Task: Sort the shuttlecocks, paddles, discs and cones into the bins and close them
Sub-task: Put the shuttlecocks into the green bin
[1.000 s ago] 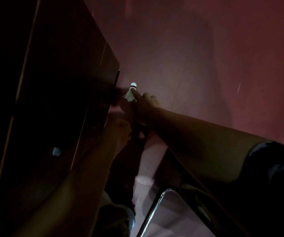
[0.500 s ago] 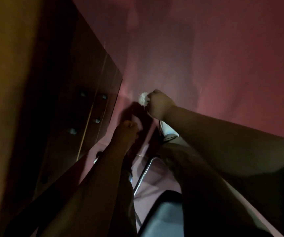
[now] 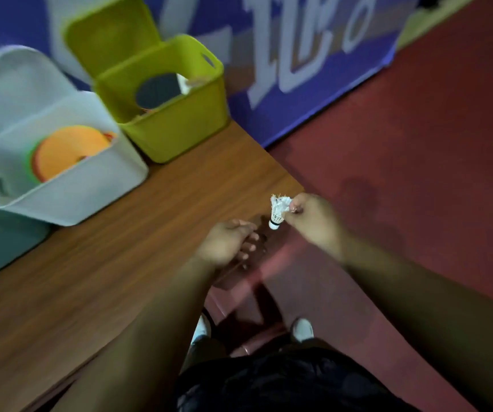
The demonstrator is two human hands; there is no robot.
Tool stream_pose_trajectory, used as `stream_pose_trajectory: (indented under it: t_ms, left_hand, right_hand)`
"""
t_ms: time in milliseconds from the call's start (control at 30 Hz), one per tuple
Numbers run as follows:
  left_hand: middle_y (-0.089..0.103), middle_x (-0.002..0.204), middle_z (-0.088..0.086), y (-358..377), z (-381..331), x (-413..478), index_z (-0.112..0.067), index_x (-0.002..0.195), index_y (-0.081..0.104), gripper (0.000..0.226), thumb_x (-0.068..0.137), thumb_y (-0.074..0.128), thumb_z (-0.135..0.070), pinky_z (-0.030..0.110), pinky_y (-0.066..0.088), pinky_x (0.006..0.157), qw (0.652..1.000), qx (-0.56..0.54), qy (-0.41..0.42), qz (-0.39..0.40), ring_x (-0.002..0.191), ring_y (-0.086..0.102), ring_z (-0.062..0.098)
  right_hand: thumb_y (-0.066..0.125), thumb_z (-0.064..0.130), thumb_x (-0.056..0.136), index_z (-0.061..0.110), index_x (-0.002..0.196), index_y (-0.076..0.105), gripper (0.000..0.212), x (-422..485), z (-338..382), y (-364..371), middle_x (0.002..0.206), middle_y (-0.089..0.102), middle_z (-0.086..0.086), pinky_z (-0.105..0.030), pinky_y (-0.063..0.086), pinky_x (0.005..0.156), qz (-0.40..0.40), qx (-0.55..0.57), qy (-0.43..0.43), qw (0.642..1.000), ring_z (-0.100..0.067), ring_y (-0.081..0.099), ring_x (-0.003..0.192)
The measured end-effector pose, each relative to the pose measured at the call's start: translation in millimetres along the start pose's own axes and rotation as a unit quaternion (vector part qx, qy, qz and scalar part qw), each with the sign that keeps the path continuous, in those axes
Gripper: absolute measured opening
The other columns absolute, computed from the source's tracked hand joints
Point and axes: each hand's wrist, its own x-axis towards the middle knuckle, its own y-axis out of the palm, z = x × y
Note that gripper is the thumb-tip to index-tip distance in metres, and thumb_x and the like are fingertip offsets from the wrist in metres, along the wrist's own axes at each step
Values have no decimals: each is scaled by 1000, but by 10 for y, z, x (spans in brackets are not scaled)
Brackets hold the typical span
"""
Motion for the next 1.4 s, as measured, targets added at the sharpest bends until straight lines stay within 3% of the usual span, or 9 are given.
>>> stream_pose_trajectory:
  t_ms: [100,300,500,633,733,900,1067,1233,1400]
  left_hand:
    - [71,93,3,-444,-165,-432,-12,108,69,15,107,55,-19,29,48,62,997,-52,20,-56,65,64,12]
    - [72,94,5,-1433,-41,-1286,-13,102,71,18,106,54,-18,41,48,74,971,-144,56,-183,75,62,21]
    - [74,94,2,-2548,353,-1805,-10,112,75,22,104,56,-18,31,52,68,926,-249,52,-280,75,65,17]
    - [74,90,2,-3353,662,-2001,-10,111,75,20,101,59,-16,29,51,63,896,-320,56,-303,67,66,14]
    - [75,89,2,-3983,932,-2182,-13,106,75,17,102,59,-18,31,53,65,885,-338,57,-314,65,66,13]
    - [75,92,2,-5040,1373,-2358,-15,111,73,17,101,62,-21,34,54,73,877,-356,32,-321,66,67,14]
    - [78,94,-1,-5704,1598,-2418,-17,114,72,18,100,65,-27,37,59,77,882,-347,3,-318,75,70,15]
    - [78,93,-1,-5870,1714,-2428,-16,113,73,23,103,61,-33,42,60,84,875,-371,1,-311,83,71,19]
    - [78,94,2,-5826,1806,-2414,-13,116,74,27,102,62,-34,40,58,77,873,-368,-21,-321,77,71,19]
  right_hand:
    - [77,35,88,24,86,66,16,32,690,12,87,73,3,-32,46,69,44,26,-51,997,-20,69,83]
    - [79,36,90,19,79,65,24,-18,2091,540,75,69,3,-34,44,68,155,23,-178,971,-21,63,75]
    - [80,37,88,21,81,68,21,-298,3254,1428,76,69,1,-39,54,71,207,57,-235,948,-23,67,77]
    - [80,40,86,24,80,68,20,-479,3978,2062,78,71,5,-45,59,81,219,56,-250,942,-24,72,86]
    - [78,39,89,26,82,67,18,-540,4604,2479,80,67,8,-37,53,75,211,45,-278,936,-18,65,80]
    - [74,28,91,22,94,71,7,-542,5590,2981,101,69,4,-29,43,79,108,21,-324,940,-15,62,93]
    - [71,26,94,24,103,68,9,-418,6048,3328,113,55,2,-25,36,83,50,-17,-339,939,-16,56,102]
    - [67,25,97,23,130,66,32,-359,6046,3590,135,50,-6,-27,35,65,103,-137,-278,945,-23,56,91]
    - [64,23,97,26,106,73,13,-402,6009,3742,127,59,-3,-30,41,77,131,-80,-299,942,-18,58,92]
